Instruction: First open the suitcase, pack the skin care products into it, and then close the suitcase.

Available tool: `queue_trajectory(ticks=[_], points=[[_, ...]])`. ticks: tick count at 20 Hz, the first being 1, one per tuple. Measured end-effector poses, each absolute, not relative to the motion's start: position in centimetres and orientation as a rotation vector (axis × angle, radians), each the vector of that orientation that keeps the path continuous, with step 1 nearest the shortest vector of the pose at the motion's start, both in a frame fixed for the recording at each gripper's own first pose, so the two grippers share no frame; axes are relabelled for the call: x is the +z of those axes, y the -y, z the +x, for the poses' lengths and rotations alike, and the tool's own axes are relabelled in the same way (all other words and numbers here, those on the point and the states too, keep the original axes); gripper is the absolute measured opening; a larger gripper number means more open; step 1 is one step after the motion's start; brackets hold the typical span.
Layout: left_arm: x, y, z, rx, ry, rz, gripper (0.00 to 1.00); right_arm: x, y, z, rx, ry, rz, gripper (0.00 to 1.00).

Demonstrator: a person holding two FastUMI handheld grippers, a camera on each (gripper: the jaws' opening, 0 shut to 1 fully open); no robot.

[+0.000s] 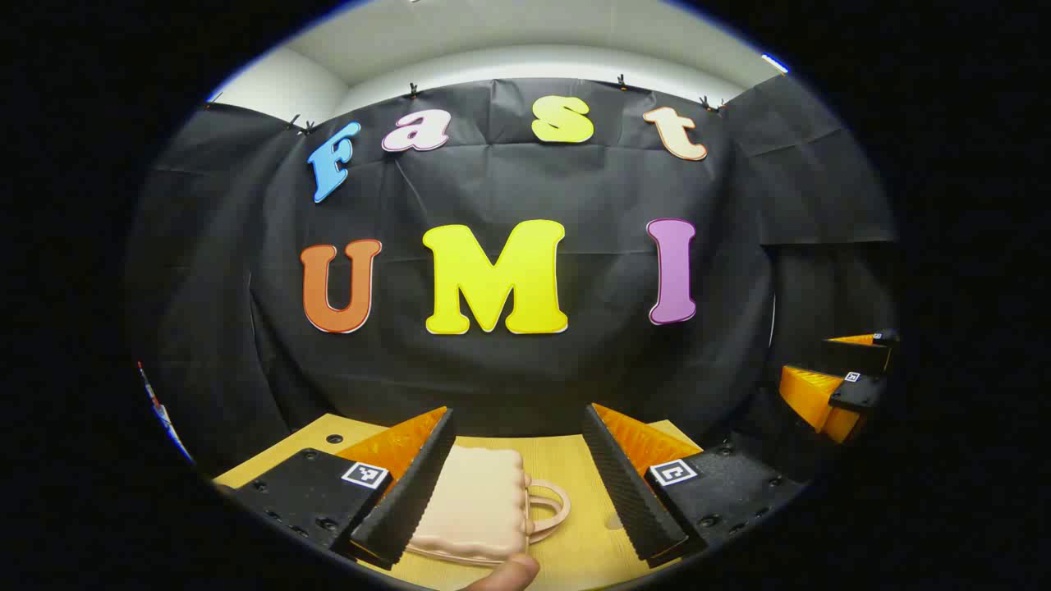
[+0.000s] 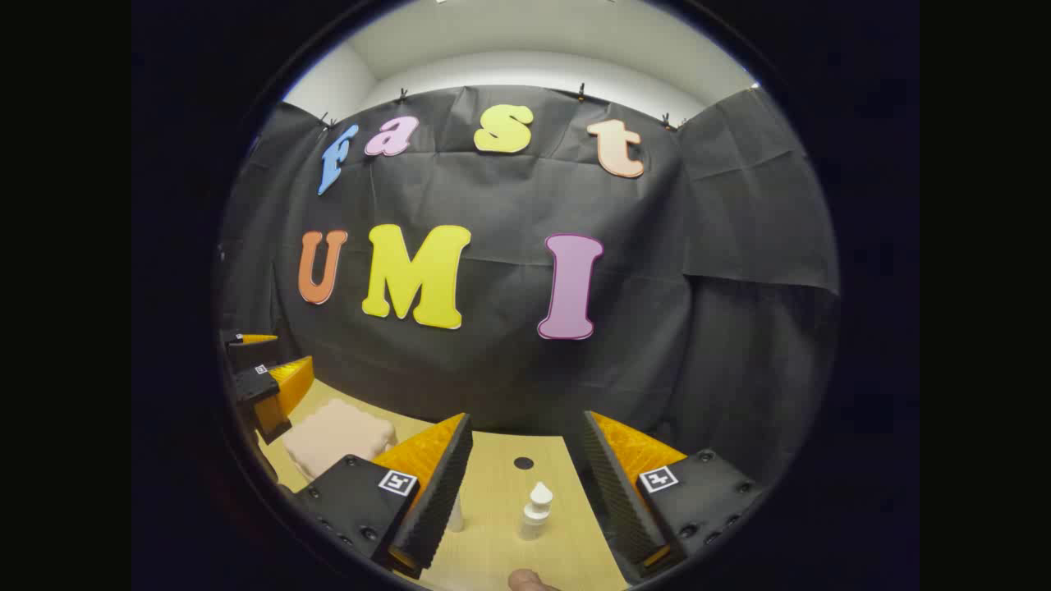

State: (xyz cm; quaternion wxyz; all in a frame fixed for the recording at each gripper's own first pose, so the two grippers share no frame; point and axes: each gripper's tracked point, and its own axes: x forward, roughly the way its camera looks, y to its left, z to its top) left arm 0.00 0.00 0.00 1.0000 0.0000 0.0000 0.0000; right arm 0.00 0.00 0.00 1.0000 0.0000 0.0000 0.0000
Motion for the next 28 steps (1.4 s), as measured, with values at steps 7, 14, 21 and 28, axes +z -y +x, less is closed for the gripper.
queue_trajectory(ticks=[7, 14, 21, 28], points=[[-0.3, 0.1, 0.4, 0.001, -0.009, 0.004, 0.99, -0.1, -0.3, 1.0, 0.012, -0.005, -0.007, 0.79], [-0.6, 0.6, 0.2, 0.000, -0.025, 0.000, 0.99, -0.7, -0.1, 1.3, 0.025, -0.018, -0.005, 0.79], [-1.9, 1.2, -0.3, -0.003, -0.029, 0.047, 0.99, -1.9, 0.5, 0.8, 0.023, -0.030, -0.013, 0.80], [-6.8, 2.0, 0.4, -0.017, -0.058, 0.199, 0.99, -5.2, 2.2, 0.2, -0.001, -0.095, -0.014, 0.79]])
